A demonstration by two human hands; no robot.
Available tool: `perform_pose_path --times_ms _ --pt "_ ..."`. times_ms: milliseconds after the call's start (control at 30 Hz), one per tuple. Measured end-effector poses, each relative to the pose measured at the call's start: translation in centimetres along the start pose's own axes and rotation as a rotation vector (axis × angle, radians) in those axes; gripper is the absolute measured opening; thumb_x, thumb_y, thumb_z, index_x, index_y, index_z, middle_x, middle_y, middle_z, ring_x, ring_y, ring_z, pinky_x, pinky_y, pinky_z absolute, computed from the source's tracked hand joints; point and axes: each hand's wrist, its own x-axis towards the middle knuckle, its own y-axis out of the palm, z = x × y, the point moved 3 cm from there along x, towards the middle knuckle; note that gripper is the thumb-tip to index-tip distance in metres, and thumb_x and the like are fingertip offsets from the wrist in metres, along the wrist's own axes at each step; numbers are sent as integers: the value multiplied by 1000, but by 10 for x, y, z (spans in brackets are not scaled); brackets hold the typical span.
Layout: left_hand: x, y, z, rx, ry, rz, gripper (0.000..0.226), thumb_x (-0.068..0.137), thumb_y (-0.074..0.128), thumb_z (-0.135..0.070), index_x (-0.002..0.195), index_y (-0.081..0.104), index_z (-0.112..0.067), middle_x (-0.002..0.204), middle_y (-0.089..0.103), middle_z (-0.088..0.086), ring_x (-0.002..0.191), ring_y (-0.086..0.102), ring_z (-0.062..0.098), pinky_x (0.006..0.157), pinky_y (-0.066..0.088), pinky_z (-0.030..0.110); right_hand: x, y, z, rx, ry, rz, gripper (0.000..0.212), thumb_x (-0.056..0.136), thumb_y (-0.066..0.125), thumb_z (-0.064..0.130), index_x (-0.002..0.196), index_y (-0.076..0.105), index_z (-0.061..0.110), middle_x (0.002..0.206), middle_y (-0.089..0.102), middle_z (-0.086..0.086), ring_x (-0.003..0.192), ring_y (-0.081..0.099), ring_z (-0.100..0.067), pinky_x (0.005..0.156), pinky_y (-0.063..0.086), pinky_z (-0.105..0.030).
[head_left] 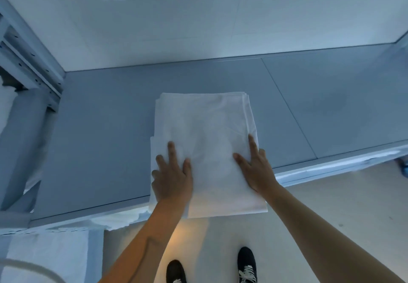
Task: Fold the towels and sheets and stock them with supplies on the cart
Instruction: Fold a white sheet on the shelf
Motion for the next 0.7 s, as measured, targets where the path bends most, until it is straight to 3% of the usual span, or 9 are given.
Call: perform_pose_path --times_ms 267,467,600,700 --pt "-32 49 -117 35 80 54 72 101 30 -63 162 1 -39 149 34 11 100 58 39 76 54 46 9 -86 -97 29 97 -55 82 94 52 70 156 1 56 139 41 -8 125 53 -37 96 46 -47" --pt "-33 48 -140 -30 47 108 82 98 37 -65 161 -6 -37 146 35 8 107 59 39 80 53 50 28 -114 -113 64 94 31 92 87 58 73 154 -3 58 142 39 -7 126 52 -37 99 48 -51" --pt "-6 42 -128 -87 -87 173 91 93 44 -73 162 6 -28 148 40 13 125 51 41 98 46 53 45 -121 -107 31 60 71 108 76 56 88 155 -10 57 144 41 -14 126 53 -42 99 49 -54" --pt "11 42 -129 -188 -169 235 95 90 50 -75 161 18 -20 151 46 19 135 45 44 113 36 51 50 -118 -104 10 102 74 116 65 49 99 153 -14 58 137 45 -17 122 55 -44 91 47 -53"
